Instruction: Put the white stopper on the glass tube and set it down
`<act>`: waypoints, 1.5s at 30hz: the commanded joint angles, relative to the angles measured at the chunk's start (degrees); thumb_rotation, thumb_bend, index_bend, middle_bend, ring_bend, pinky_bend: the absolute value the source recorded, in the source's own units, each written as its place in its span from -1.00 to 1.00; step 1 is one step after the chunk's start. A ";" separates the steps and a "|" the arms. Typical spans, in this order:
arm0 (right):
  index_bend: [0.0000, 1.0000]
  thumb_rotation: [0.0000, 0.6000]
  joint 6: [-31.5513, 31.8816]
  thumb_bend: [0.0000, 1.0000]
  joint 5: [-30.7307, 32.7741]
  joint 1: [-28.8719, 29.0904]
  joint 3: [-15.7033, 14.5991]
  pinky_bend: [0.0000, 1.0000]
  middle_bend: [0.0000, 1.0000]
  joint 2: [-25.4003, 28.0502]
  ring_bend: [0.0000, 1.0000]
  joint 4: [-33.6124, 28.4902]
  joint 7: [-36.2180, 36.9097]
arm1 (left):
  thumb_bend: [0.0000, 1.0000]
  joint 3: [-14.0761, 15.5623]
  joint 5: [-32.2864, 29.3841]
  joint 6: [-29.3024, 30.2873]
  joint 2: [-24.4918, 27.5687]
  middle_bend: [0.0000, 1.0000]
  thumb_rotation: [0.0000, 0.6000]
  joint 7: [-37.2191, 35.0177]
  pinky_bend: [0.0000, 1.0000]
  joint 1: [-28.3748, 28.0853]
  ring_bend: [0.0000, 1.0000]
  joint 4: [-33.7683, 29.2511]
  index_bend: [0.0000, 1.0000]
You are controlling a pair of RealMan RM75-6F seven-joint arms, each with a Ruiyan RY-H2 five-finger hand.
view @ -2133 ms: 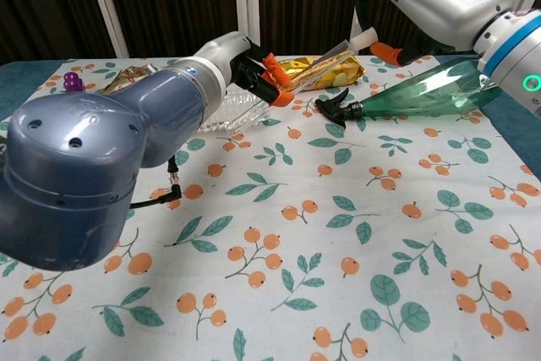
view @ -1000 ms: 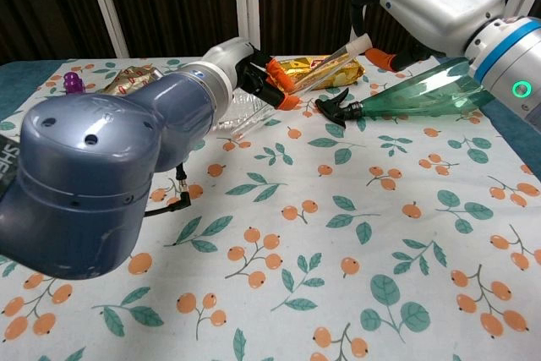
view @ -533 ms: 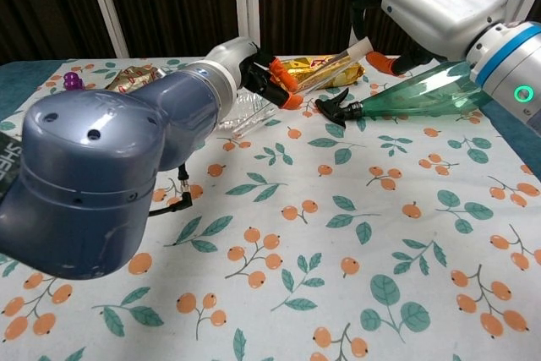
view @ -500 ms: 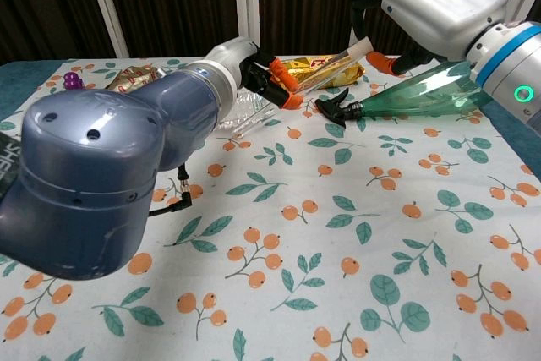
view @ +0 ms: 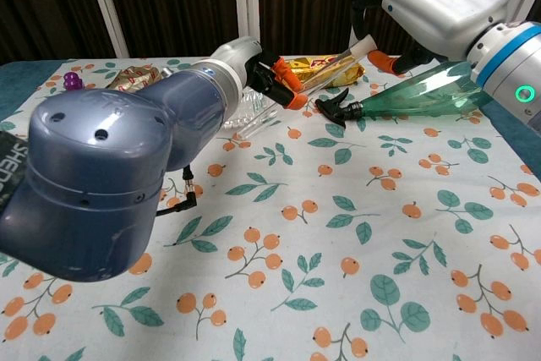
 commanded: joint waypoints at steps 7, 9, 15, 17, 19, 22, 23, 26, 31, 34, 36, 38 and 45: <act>-1.00 1.00 -1.36 -0.18 1.69 -0.80 -0.15 -1.00 -1.00 1.22 -1.00 -0.98 -0.76 | 0.22 0.80 1.81 0.26 -0.14 0.01 1.00 -1.04 -1.00 0.42 -0.91 0.55 0.21; -1.00 1.00 -1.49 -0.18 2.23 -1.08 -0.07 -1.00 -1.00 1.43 -1.00 -1.31 -0.88 | 0.22 1.09 2.21 0.31 -0.07 0.01 1.00 -1.23 -1.00 0.66 -0.91 0.58 0.21; -1.00 1.00 -1.36 -0.18 2.92 -2.11 -0.45 -1.00 -1.00 2.23 -1.00 -2.05 -1.05 | 0.22 2.23 3.29 0.19 0.34 0.01 1.00 -1.47 -1.00 1.50 -0.91 0.26 0.21; -1.00 1.00 -1.24 -0.18 3.17 -2.65 -0.71 -1.00 -1.00 2.55 -1.00 -2.13 -1.04 | 0.22 3.06 3.80 0.07 0.74 0.01 1.00 -1.38 -1.00 2.03 -0.91 -0.09 0.21; -1.00 1.00 -1.11 -0.18 3.56 -3.22 -0.86 -1.00 -1.00 2.93 -1.00 -2.10 -0.95 | 0.22 3.98 4.28 -0.03 1.21 0.01 1.00 -1.31 -1.00 2.66 -0.91 -0.63 0.21; -1.00 1.00 -0.93 -0.18 4.18 -4.00 -0.92 -1.00 -1.00 3.53 -1.00 -1.89 -0.68 | 0.22 6.05 5.31 -0.28 2.30 0.01 1.00 -1.01 -1.00 3.95 -0.91 -1.67 0.21; -1.00 1.00 -0.80 -0.18 4.58 -4.35 -0.82 -1.00 -1.00 3.76 -1.00 -1.81 -0.45 | 0.22 6.92 5.75 -0.39 2.76 0.01 1.00 -0.98 -1.00 4.53 -0.91 -2.10 0.21; -1.00 1.00 -0.56 -0.18 5.42 -5.06 -0.53 -1.00 -1.00 4.39 -1.00 -1.59 -0.01 | 0.22 9.29 6.85 -0.71 4.06 0.01 1.00 -1.03 -1.00 6.20 -0.91 -3.20 0.21; -1.00 1.00 -0.35 -0.18 6.44 -5.72 0.10 -1.00 -1.00 5.31 -1.00 -1.76 0.60 | 0.22 13.28 8.20 -1.41 5.99 0.01 1.00 -0.75 -1.00 8.77 -0.91 -4.41 0.21; -1.00 1.00 -0.19 -0.18 6.91 -5.95 0.49 -1.00 -1.00 5.65 -1.00 -2.14 0.87 | 0.22 15.47 8.68 -1.97 6.79 0.01 1.00 -0.29 -1.00 9.87 -0.91 -4.66 0.21; -1.00 1.00 -0.06 -0.18 7.28 -6.14 0.78 -1.00 -1.00 5.91 -1.00 -2.74 0.96 | 0.22 17.09 9.36 -2.53 7.39 0.01 1.00 -0.16 -1.00 10.72 -0.89 -4.89 0.21; -1.00 1.00 0.04 -0.18 7.50 -6.28 0.93 -1.00 -1.00 6.09 -1.00 -3.22 0.85 | 0.21 18.40 10.00 -3.01 7.85 0.01 1.00 0.37 -1.00 11.16 -0.88 -4.73 0.21; -1.00 1.00 0.32 -0.18 8.02 -6.74 1.25 -1.00 -1.00 6.92 -1.00 -5.26 0.19 | 0.08 20.19 9.07 -4.57 8.93 -0.15 1.00 3.22 -1.00 11.88 -0.87 -3.90 0.09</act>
